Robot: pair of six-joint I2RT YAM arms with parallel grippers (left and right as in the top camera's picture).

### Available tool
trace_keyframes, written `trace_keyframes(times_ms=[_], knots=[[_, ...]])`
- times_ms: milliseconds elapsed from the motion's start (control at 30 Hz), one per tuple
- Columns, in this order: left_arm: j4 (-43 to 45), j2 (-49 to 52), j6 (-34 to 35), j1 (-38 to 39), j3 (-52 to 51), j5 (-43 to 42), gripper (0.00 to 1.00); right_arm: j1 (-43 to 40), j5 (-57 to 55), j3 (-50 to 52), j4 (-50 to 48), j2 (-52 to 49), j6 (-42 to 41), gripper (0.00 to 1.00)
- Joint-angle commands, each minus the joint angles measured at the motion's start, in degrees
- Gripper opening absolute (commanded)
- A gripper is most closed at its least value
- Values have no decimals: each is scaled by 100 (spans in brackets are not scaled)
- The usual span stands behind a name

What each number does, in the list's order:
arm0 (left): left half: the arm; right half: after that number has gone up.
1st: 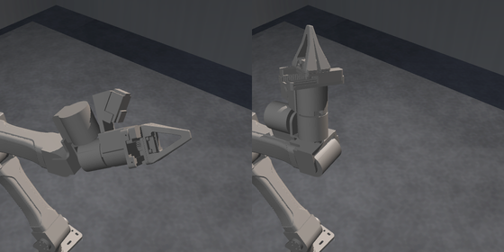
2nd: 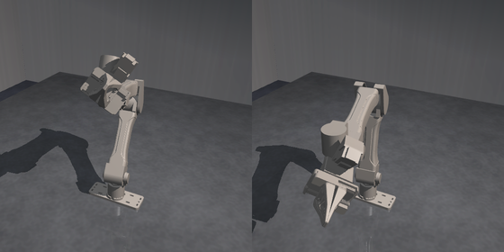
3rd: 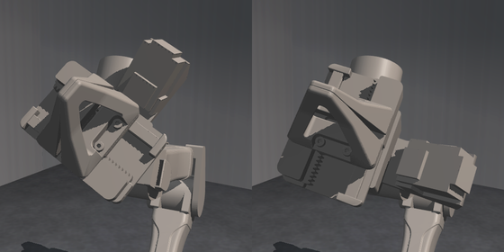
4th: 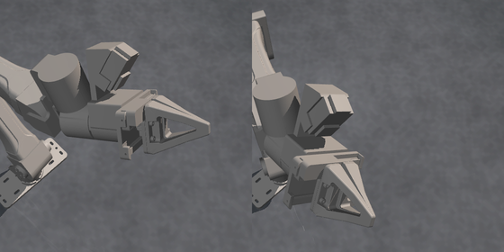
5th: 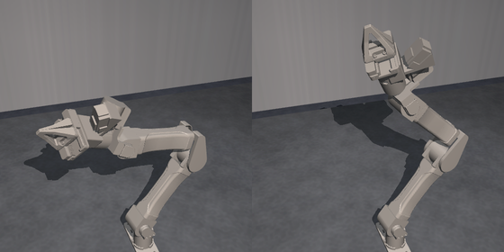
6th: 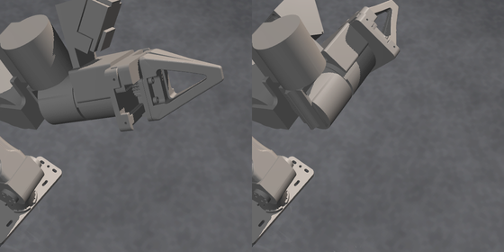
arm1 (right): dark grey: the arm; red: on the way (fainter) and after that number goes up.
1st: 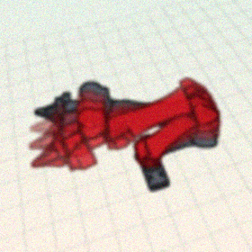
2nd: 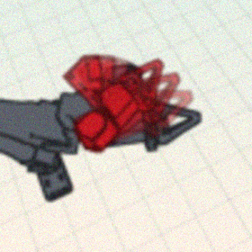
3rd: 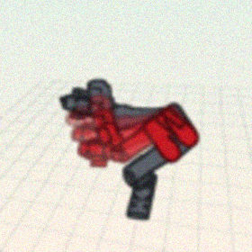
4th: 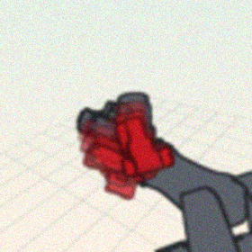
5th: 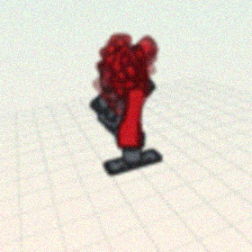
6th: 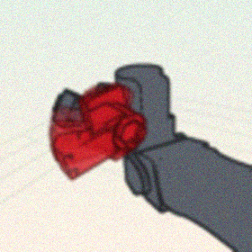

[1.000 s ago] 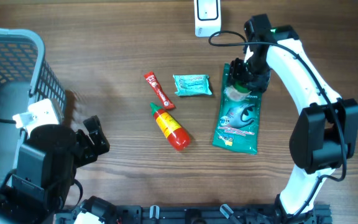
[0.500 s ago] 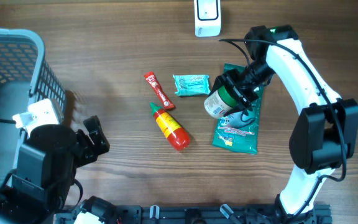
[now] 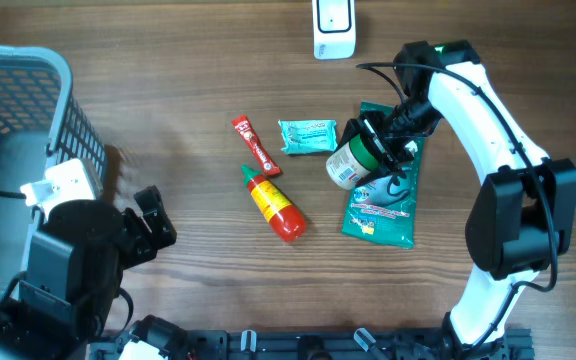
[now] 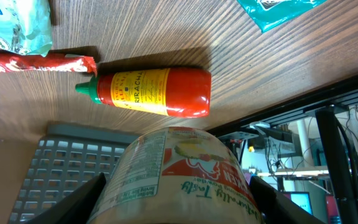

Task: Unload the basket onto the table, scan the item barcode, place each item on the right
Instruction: 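Lift the jar with the right gripper up to the white scanner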

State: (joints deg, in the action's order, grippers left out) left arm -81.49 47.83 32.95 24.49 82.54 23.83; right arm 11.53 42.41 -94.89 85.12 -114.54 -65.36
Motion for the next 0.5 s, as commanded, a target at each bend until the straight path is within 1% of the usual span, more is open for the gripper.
trace_keyframes(times_ms=[0, 467], knots=[[-2, 11, 74, 37, -4, 90, 100, 24, 225, -127, 31, 44, -101, 59], [-2, 11, 74, 37, -4, 90, 100, 24, 195, -127, 125, 44, 256, 59]])
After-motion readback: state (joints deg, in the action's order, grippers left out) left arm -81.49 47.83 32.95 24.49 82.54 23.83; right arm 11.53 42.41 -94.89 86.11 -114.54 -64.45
